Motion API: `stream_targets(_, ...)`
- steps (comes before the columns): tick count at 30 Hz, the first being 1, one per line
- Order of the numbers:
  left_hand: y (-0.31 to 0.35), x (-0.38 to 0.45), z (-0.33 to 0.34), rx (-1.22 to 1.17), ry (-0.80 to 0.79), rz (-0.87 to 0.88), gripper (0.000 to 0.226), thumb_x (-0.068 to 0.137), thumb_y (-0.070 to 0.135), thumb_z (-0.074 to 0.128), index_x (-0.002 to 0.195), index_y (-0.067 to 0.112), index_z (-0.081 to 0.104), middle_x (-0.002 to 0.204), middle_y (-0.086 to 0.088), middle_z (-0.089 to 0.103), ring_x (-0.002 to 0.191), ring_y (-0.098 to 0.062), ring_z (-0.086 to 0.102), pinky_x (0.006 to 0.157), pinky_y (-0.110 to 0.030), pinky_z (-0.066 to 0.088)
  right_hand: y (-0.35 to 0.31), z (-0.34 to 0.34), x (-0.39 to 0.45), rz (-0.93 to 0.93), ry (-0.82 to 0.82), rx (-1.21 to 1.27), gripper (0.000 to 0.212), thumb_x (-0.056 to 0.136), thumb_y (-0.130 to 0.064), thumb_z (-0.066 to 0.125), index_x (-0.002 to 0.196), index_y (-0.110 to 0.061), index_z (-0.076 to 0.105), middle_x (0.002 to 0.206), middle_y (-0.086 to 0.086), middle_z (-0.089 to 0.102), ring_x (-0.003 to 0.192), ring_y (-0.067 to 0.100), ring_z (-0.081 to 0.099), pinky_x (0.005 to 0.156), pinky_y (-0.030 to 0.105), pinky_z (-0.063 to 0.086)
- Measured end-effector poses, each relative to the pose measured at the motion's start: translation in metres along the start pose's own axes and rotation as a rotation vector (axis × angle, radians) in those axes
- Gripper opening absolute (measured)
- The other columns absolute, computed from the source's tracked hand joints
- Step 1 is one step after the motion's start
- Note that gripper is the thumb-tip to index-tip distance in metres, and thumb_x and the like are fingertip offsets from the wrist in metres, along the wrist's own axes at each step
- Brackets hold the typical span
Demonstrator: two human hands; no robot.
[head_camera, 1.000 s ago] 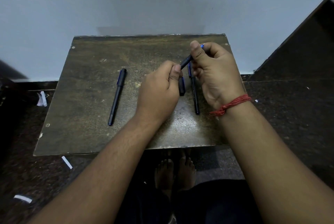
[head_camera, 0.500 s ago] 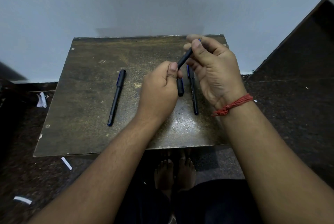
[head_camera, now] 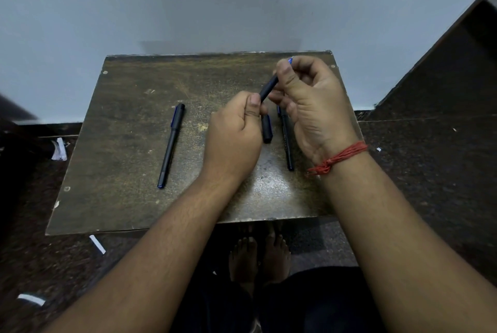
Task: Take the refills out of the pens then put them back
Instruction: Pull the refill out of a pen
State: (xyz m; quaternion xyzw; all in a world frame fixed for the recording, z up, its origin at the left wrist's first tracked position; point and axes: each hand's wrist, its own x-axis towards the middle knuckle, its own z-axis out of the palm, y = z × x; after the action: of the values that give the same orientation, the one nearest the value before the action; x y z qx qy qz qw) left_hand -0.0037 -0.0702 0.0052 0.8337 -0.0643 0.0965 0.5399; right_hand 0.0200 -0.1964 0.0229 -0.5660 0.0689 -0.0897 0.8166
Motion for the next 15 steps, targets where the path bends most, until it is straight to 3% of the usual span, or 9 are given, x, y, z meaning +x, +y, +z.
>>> stream_targets(3,-0.0008,-0.0002,0.0002,0.007,-0.010,0.004,0.032,0.107,0.028,0.041,0.083,0.024,0.061,0.053,0.022,0.050,0.050,0.000,0.047,0.047,-0.013,0.027,0.0037,0.0002,0.0006,-0.010,-0.006,-0.058,0.009,0.092,-0.007,0.068,0.090,-0.012,0.061,0.073,-0.005,0.064,0.075,0.014,0.063,0.072,0.030,0.055)
stream_targets(8,-0.0015,0.0006,-0.0001,0.005,0.004,-0.008,0.031,0.107,0.027,0.041,0.083,0.023,0.060,0.056,0.028,0.052,0.053,0.002,0.048,0.049,-0.012,0.028,0.0032,-0.0030,0.0000,0.009,-0.084,-0.032,0.017,0.098,-0.001,0.056,0.108,-0.010,0.066,0.096,0.006,0.073,0.098,0.019,0.067,0.091,0.037,0.055)
stream_targets(11,-0.0025,0.0007,0.0004,0.002,0.011,-0.002,0.033,0.107,0.027,0.042,0.084,0.018,0.063,0.054,0.018,0.051,0.052,0.001,0.047,0.048,-0.013,0.028,0.0030,0.0013,-0.0012,0.016,-0.037,0.014,0.014,0.094,-0.010,0.064,0.108,-0.011,0.064,0.097,0.007,0.071,0.094,0.017,0.067,0.083,0.033,0.054)
stream_targets(15,-0.0020,0.0002,0.0012,0.016,0.005,0.005,0.033,0.107,0.027,0.043,0.085,0.015,0.063,0.055,0.013,0.044,0.052,0.000,0.047,0.048,-0.014,0.029,0.0035,0.0035,-0.0017,0.004,0.045,-0.019,0.009,0.092,-0.007,0.069,0.094,-0.012,0.061,0.075,-0.003,0.066,0.075,0.014,0.064,0.072,0.030,0.054)
